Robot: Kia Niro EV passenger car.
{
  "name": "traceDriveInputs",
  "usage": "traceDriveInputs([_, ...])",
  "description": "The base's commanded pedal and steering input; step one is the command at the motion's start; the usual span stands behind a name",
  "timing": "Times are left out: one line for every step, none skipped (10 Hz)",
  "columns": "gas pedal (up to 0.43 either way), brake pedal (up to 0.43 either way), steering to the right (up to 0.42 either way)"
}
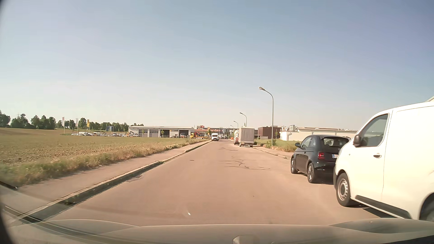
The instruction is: Follow the waypoints while adhering to traffic rules and regulations
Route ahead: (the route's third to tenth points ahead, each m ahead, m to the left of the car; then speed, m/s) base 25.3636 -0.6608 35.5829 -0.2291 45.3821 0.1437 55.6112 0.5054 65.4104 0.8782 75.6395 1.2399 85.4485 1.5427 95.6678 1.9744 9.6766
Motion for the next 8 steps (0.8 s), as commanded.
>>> traceDriveInputs([0.020, 0.000, -0.002])
traceDriveInputs([0.079, 0.000, -0.002])
traceDriveInputs([0.079, 0.000, -0.002])
traceDriveInputs([0.067, 0.000, -0.002])
traceDriveInputs([0.047, 0.000, -0.002])
traceDriveInputs([0.028, 0.000, -0.002])
traceDriveInputs([0.028, 0.000, -0.002])
traceDriveInputs([0.028, 0.000, -0.002])
